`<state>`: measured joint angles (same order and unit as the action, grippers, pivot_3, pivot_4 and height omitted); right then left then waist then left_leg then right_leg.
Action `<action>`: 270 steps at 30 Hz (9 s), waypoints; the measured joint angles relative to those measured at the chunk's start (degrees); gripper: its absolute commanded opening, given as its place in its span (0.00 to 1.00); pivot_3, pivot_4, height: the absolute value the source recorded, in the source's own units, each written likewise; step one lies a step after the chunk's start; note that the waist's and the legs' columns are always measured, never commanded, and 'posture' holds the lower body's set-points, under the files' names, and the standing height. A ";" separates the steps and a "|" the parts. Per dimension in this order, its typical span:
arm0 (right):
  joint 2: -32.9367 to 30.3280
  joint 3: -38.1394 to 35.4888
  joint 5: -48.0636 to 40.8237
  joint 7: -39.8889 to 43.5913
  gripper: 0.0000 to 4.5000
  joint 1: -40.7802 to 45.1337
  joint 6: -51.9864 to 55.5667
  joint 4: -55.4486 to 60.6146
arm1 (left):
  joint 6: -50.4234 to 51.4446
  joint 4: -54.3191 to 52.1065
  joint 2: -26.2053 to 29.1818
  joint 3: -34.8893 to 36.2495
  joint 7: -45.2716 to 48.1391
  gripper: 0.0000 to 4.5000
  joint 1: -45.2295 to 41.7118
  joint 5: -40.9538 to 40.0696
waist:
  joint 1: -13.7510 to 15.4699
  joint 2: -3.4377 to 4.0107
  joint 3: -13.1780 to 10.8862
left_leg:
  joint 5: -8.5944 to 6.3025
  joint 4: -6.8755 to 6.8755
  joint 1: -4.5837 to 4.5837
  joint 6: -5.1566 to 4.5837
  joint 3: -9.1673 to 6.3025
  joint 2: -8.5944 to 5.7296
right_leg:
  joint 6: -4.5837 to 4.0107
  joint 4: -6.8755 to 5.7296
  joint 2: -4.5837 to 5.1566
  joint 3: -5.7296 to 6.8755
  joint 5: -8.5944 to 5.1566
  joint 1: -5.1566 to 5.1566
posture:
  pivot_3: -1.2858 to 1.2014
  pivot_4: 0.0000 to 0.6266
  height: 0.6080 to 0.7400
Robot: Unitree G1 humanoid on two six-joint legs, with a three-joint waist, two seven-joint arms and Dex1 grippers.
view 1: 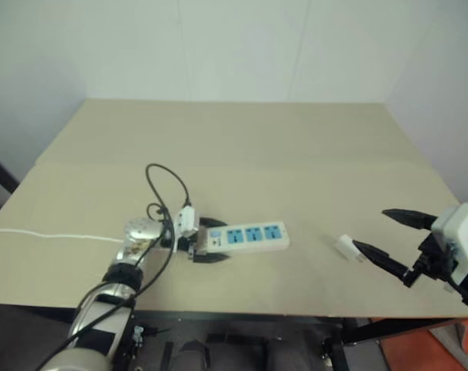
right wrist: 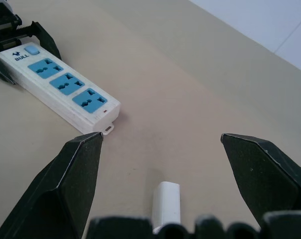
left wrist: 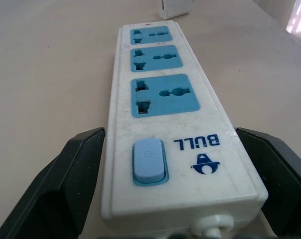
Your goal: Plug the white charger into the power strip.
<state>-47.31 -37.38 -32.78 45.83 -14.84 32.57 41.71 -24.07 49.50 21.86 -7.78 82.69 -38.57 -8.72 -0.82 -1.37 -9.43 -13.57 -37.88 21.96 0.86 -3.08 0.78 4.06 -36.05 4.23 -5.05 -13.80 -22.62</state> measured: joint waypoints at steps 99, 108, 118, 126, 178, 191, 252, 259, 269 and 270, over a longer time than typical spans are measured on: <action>-5.71 62.18 13.62 -0.28 0.26 66.03 45.37 -42.93 | 5.26 -6.14 -1.52 -2.42 2.95 0.74 1.24 0.88 | 0.20 0.50 0.42 | 0.00 -0.03 0.40 -0.01 -0.10 -0.06 | 0.04 0.02 0.13 0.17 -0.02 -0.43 | 0.52 0.24 1.00; 8.62 30.63 6.72 -6.52 0.26 52.39 25.75 -30.29 | 5.08 -4.73 -1.88 -3.05 3.26 0.74 0.16 0.90 | 0.72 0.50 0.43 | 0.00 -0.02 0.42 -0.01 -0.18 -0.09 | -0.10 -0.04 0.14 0.24 0.08 -0.39 | 0.52 0.24 1.00; 19.63 27.36 -2.09 -5.89 0.26 44.39 17.57 -20.78 | 5.07 -4.25 -1.74 -3.06 3.32 0.74 -0.13 0.91 | 0.46 0.51 0.43 | 0.03 -0.02 0.34 -0.07 -0.20 -0.08 | -0.04 0.00 0.13 0.25 0.06 -0.29 | 0.52 0.24 1.00; 25.61 38.68 5.78 1.02 0.26 37.43 -6.23 -24.64 | 5.31 -4.29 -1.44 -3.07 3.46 0.74 -0.20 0.91 | 0.16 0.51 0.43 | 0.03 -0.02 0.31 -0.07 -0.21 -0.08 | 0.22 0.00 0.11 0.26 -0.09 -0.26 | 0.52 0.24 1.00; 26.67 48.38 13.30 19.93 0.26 37.91 -33.72 -52.56 | 11.86 -15.03 0.73 -5.57 2.11 0.74 3.93 0.72 | 0.06 0.50 0.41 | 0.02 0.01 -0.02 -0.05 -0.22 -0.05 | 0.08 0.11 0.09 0.29 -0.04 0.13 | 0.52 0.24 1.00; 23.67 50.67 13.72 21.16 0.26 40.06 -33.14 -53.24 | 11.61 -14.77 0.68 -6.12 1.44 0.74 3.91 0.49 | 0.18 0.50 0.41 | 0.02 0.01 -0.21 -0.05 -0.25 -0.05 | 0.21 0.17 0.12 0.34 -0.12 0.35 | 0.52 0.24 1.00; 19.88 52.11 16.33 19.29 1.00 38.44 -24.80 -47.83 | 10.76 -13.62 0.34 -6.06 0.38 1.00 4.33 0.65 | 0.14 0.42 0.50 | 0.01 0.09 -0.33 -0.03 -0.22 -0.03 | 0.23 0.26 0.11 0.31 -0.20 0.42 | 0.52 0.24 1.00; 12.98 47.23 15.74 19.42 1.00 35.12 -23.19 -44.41 | 15.68 -18.08 2.18 -5.77 3.21 1.00 5.35 -0.91 | -0.30 0.37 0.26 | 0.01 0.10 0.18 -0.03 -0.21 0.00 | 0.21 0.20 0.07 0.29 -0.19 -0.13 | 0.52 0.24 1.00; 3.82 36.53 9.23 19.69 1.00 27.71 -18.04 -30.98 | 21.35 -29.67 12.90 -0.88 8.10 1.00 5.83 -7.37 | -0.56 0.31 -0.66 | 0.02 0.09 0.60 -0.04 -0.20 0.01 | 0.16 0.06 0.07 0.25 -0.16 -0.64 | 0.52 0.24 1.00; 2.56 34.96 8.77 19.61 1.00 26.60 -17.54 -29.85 | 21.50 -30.24 13.92 -0.24 8.26 1.00 5.77 -7.56 | -0.52 0.30 -0.69 | 0.02 0.09 0.60 -0.04 -0.20 0.01 | 0.17 0.06 0.07 0.26 -0.17 -0.63 | 0.52 0.24 1.00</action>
<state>-44.74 -2.42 -24.01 65.44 11.76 15.04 11.86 -2.57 19.25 35.78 -8.02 90.95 -32.80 -16.29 -1.34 -1.07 -10.11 -13.55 -37.80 22.55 0.82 -3.29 0.79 4.23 -36.00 4.30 -4.79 -13.97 -23.26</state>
